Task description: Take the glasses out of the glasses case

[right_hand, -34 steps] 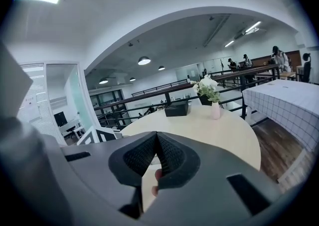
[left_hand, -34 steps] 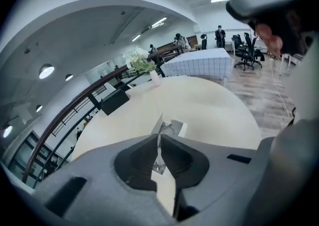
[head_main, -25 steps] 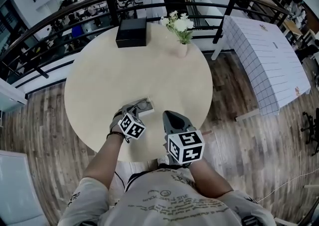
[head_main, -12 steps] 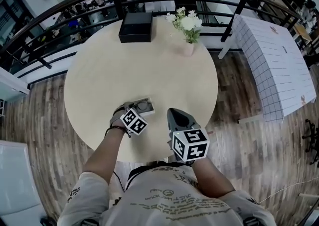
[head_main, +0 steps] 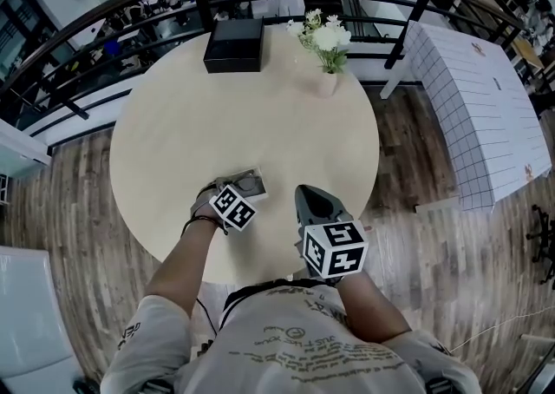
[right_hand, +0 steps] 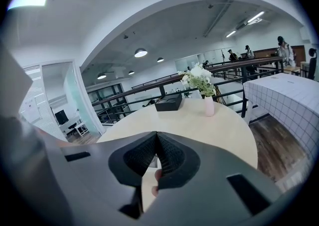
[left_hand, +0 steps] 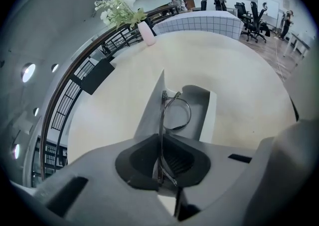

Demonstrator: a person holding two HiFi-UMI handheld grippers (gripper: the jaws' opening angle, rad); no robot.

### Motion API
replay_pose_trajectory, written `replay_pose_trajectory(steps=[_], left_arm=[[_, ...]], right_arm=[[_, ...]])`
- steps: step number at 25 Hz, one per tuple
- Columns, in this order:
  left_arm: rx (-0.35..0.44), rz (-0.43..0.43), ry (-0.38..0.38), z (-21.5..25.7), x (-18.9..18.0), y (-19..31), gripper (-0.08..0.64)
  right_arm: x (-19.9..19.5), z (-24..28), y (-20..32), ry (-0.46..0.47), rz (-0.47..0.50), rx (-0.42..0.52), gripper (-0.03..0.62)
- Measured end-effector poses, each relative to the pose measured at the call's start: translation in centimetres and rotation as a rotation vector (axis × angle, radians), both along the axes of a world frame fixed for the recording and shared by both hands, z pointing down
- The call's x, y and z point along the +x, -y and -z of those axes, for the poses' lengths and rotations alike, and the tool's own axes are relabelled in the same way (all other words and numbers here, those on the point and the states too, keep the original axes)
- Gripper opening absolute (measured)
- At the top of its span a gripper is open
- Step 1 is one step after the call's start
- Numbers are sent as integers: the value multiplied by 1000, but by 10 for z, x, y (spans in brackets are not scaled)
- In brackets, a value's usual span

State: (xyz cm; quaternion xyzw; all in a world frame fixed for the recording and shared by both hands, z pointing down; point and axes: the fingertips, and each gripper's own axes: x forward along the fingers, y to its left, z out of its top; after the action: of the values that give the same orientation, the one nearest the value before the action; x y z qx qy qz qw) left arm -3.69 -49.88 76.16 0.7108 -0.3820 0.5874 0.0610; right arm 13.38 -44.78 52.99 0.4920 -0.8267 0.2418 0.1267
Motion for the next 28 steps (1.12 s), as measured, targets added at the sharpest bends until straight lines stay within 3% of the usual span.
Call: replay_pose_trajectory(steps=[8, 16, 24, 28], left_arm=[[25, 3, -18, 14, 3, -7, 34], [123, 49, -71, 49, 1, -16, 31], [274, 143, -182, 118, -12, -27, 29], [329, 242, -318, 153, -12, -35, 28]], right_arm=[[-1, 6, 0, 6, 5, 20, 9], [-16, 22, -7, 17, 46, 66, 9], [-39, 39, -21, 31, 82, 105, 9], [-53, 43, -29, 36, 107, 120, 9]])
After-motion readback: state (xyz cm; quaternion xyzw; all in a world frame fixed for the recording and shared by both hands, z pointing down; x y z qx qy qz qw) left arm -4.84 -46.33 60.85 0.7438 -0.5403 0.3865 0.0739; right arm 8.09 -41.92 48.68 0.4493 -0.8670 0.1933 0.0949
